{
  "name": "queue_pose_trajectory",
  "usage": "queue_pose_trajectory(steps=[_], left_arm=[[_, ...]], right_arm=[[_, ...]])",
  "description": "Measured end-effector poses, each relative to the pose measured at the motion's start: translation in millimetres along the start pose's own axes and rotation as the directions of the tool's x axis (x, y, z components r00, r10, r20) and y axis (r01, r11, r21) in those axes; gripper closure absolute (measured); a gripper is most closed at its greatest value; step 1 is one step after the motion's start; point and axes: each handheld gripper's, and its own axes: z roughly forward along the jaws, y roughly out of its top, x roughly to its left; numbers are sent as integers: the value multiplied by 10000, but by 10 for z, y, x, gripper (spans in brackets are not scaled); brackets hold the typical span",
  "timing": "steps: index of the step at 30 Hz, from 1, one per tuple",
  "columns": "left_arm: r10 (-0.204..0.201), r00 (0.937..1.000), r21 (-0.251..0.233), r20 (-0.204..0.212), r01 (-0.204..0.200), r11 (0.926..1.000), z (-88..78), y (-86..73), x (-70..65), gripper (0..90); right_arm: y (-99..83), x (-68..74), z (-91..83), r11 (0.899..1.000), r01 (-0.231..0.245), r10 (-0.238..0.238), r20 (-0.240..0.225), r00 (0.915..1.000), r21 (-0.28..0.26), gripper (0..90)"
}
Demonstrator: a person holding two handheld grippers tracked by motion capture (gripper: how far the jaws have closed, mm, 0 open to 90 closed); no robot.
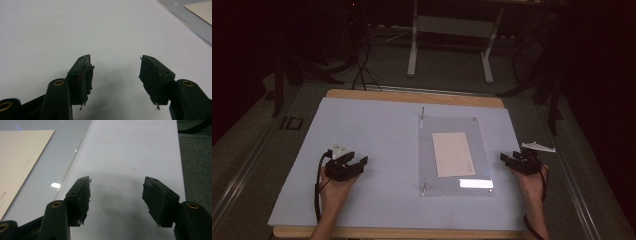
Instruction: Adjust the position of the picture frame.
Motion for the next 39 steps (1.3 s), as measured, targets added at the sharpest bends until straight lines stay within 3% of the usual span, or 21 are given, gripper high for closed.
queue_pose_trajectory(steps=[5,7,11,15,17,19,20,21,26,28,30,34,36,37,38,39], left_arm=[[282,9983,-37,513,-281,9996,10,7,-161,435],[630,9949,-121,794,-622,9980,2,17,-243,460],[1438,9821,-432,1221,-1395,9893,-18,36,-430,461],[1896,9667,-543,1720,-1829,9816,-12,48,-599,470],[2080,9554,-493,2099,-2021,9781,0,50,-680,470],[2384,9398,-511,2449,-2330,9711,9,42,-771,486],[2674,9240,-473,2732,-2648,9631,17,41,-852,497],[2674,9240,-473,2732,-2648,9631,17,41,-852,506],[2845,8984,-495,3347,-2847,9573,3,-1,-1027,508],[3125,8860,-473,3426,-3160,9476,-10,-23,-1094,507],[3273,8755,-568,3556,-3292,9425,-13,-39,-1159,506],[3577,8430,-746,4018,-3591,9303,8,-68,-1286,499],[3835,8234,-855,4183,-3847,9191,23,-82,-1380,499],[3835,8234,-855,4183,-3847,9191,23,-82,-1380,501],[4097,8071,-923,4250,-4116,9067,62,-95,-1482,501],[4169,8007,-910,4302,-4209,9025,89,-98,-1530,506]], right_arm=[[7,42,5,9995,322,-322,-141,9994,9,444],[12,67,9,9990,451,-450,-266,9986,51,475],[34,122,16,9979,652,-649,-508,9966,50,501],[43,170,33,9965,832,-824,-574,9949,107,497],[42,182,40,9957,920,-911,-554,9943,143,485],[43,197,42,9940,1087,-1076,-589,9924,151,474],[47,209,42,9935,1133,-1122,-592,9919,143,474],[47,209,42,9935,1133,-1122,-592,9919,143,474],[47,210,34,9933,1159,-1157,-764,9903,-14,464],[47,204,25,9937,1124,-1124,-737,9909,-45,464],[48,191,18,9941,1083,-1086,-758,9912,-84,463],[40,184,23,9942,1074,-1077,-735,9915,-77,462],[39,187,26,9940,1087,-1090,-758,9911,-80,461],[39,187,26,9940,1087,-1090,-758,9911,-80,461],[39,190,28,9941,1077,-1080,-748,9913,-80,461],[38,193,34,9939,1099,-1100,-739,9912,-57,461]])
